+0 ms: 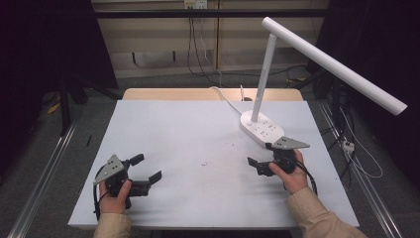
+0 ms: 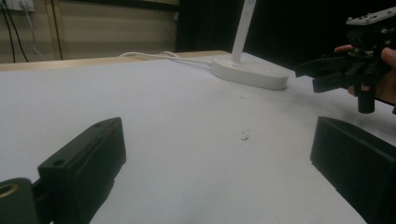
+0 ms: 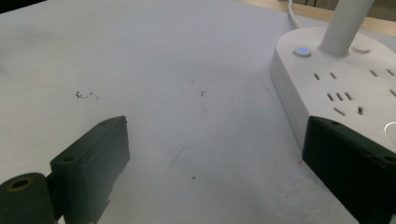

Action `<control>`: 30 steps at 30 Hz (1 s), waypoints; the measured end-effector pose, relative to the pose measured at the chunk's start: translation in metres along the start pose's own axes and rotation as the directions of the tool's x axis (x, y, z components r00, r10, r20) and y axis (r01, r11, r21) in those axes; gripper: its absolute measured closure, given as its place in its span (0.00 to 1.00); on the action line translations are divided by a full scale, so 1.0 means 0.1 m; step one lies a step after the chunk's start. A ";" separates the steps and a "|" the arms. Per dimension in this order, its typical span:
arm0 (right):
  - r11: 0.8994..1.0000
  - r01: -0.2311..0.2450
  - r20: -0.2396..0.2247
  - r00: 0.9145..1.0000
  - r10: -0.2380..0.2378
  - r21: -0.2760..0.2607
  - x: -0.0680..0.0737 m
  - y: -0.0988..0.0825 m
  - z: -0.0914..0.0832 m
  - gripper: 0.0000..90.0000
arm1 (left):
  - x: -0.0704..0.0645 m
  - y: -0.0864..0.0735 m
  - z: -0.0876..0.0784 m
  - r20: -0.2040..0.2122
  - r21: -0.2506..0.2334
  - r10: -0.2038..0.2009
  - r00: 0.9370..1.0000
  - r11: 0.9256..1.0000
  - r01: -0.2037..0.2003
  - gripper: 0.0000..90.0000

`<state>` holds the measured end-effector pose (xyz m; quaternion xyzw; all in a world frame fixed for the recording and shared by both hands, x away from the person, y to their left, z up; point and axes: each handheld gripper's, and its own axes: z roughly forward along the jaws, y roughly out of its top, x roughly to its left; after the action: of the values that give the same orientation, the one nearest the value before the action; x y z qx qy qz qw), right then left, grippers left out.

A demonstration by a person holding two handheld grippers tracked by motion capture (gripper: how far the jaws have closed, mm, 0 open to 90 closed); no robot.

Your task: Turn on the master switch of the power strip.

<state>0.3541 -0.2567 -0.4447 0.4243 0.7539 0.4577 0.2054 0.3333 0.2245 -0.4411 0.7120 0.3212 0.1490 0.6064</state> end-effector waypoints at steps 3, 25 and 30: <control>1.000 0.007 0.003 1.000 -0.007 0.002 0.00 -0.04 -0.04 0.08 | 0.00 0.00 0.00 -0.001 -0.006 -0.009 1.000 1.000 0.009 0.03; 1.000 0.006 -0.004 1.000 -0.006 -0.009 0.02 -0.23 -0.31 0.07 | 0.00 0.00 -0.01 -0.001 -0.002 -0.001 1.000 1.000 0.001 0.03; 1.000 0.002 -0.007 1.000 -0.002 -0.010 0.04 -0.26 -0.36 0.07 | 0.01 0.00 -0.01 -0.008 -0.001 -0.002 1.000 1.000 0.002 0.03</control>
<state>0.3150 -0.2779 -0.4488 0.4208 0.7526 0.4629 0.2052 0.3330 0.2262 -0.4411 0.7106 0.3243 0.1516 0.6057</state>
